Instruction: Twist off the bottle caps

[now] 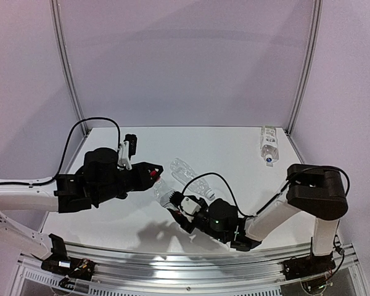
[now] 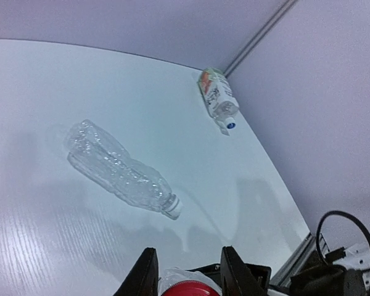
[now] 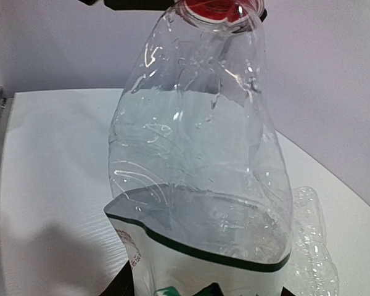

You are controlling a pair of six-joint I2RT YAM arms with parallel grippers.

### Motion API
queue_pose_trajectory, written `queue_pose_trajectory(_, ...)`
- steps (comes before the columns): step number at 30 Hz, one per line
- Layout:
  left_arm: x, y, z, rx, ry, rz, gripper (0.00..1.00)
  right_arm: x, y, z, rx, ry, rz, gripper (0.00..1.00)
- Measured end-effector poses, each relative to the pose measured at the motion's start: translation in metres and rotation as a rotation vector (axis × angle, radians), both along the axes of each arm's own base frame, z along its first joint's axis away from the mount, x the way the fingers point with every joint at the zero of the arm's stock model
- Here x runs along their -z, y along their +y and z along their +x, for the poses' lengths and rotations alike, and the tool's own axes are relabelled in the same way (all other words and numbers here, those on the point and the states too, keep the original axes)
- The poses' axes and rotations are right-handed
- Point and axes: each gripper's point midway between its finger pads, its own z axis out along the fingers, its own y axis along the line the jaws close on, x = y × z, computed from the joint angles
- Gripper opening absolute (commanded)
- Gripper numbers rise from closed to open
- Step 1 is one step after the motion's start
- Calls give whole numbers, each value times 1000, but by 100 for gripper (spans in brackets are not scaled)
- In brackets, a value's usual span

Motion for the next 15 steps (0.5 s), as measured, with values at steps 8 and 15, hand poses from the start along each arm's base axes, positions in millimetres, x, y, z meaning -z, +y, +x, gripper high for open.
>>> queue_pose_trajectory(8,20,16,11,-143,77,36,23,19,7,15,156,-75,-101,45)
queue_pose_trajectory(15,17,16,3,-114,66,53,82,20,8,15,153,-90,-123,45)
